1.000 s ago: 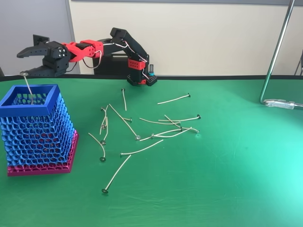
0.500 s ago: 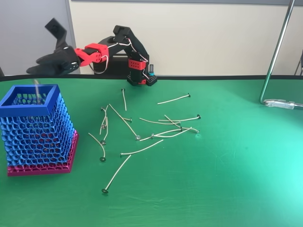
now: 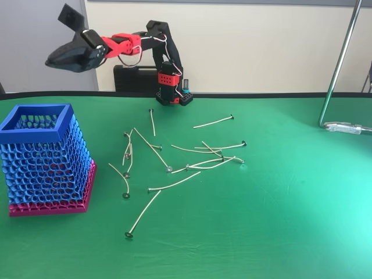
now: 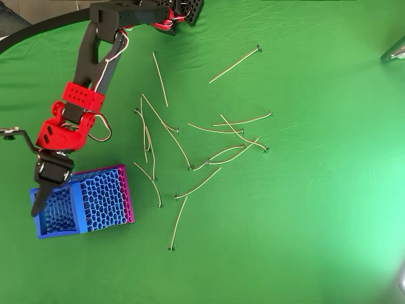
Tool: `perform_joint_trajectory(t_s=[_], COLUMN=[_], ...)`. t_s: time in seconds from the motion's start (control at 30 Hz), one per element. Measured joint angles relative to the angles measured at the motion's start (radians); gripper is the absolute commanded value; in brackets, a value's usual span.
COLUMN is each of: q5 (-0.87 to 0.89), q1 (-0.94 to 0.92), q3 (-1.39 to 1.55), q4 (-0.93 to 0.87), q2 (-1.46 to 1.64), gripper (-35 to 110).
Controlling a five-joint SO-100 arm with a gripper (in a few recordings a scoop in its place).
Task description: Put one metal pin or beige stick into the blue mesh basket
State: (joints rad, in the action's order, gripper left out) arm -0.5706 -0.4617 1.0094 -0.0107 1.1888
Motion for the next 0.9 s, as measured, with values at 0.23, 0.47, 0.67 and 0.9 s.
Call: perform_joint_trajectory(t_s=[0.23, 0.47, 0.67, 0.9], q5=[0.109, 0.179, 0.265, 0.364], q1=[0.049, 0.160, 0.253, 0.333], q3=[0.230, 0.638, 0.900, 1.108], q4=[-0.005, -0.005, -0.069, -0.195], q2=[0.207, 0.508, 0.724, 0.979], gripper=[0, 0, 0, 0])
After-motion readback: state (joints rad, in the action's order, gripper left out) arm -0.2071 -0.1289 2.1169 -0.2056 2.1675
